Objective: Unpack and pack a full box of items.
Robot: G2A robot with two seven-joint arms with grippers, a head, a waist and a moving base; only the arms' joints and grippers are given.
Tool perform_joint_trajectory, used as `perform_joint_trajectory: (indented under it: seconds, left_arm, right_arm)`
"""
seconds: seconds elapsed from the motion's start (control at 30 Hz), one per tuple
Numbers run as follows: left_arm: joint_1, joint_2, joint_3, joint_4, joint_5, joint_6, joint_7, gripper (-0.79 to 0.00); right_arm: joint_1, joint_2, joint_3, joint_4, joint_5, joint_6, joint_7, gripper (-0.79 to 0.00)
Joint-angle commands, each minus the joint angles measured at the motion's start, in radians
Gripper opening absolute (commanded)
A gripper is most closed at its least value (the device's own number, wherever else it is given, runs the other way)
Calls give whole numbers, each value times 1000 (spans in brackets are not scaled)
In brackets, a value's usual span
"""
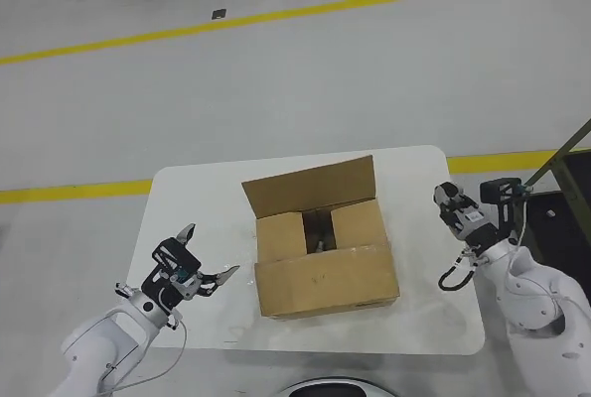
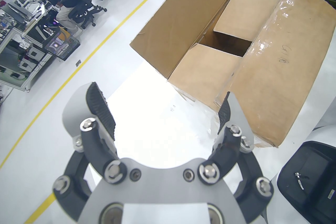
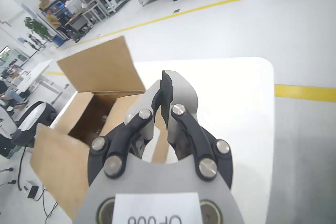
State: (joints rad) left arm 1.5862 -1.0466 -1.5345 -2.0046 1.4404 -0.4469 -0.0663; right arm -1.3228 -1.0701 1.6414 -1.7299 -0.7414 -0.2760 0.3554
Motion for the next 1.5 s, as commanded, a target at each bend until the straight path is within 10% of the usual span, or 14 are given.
perform_joint_trajectory:
  seconds: [0.0, 0.6, 1.47]
  left_arm:
    - [0, 0, 0, 0, 0, 0, 0, 0]
    - [0, 0, 0, 0, 0, 0, 0, 0]
    - [0, 0, 0, 0, 0, 0, 0, 0]
  right_arm:
    - [42, 2, 0, 62, -12, -13, 7, -785]
    - [449, -21, -247, 452, -47, -227, 36, -785]
    - [554, -64, -424, 571, -87, -215, -52, -785]
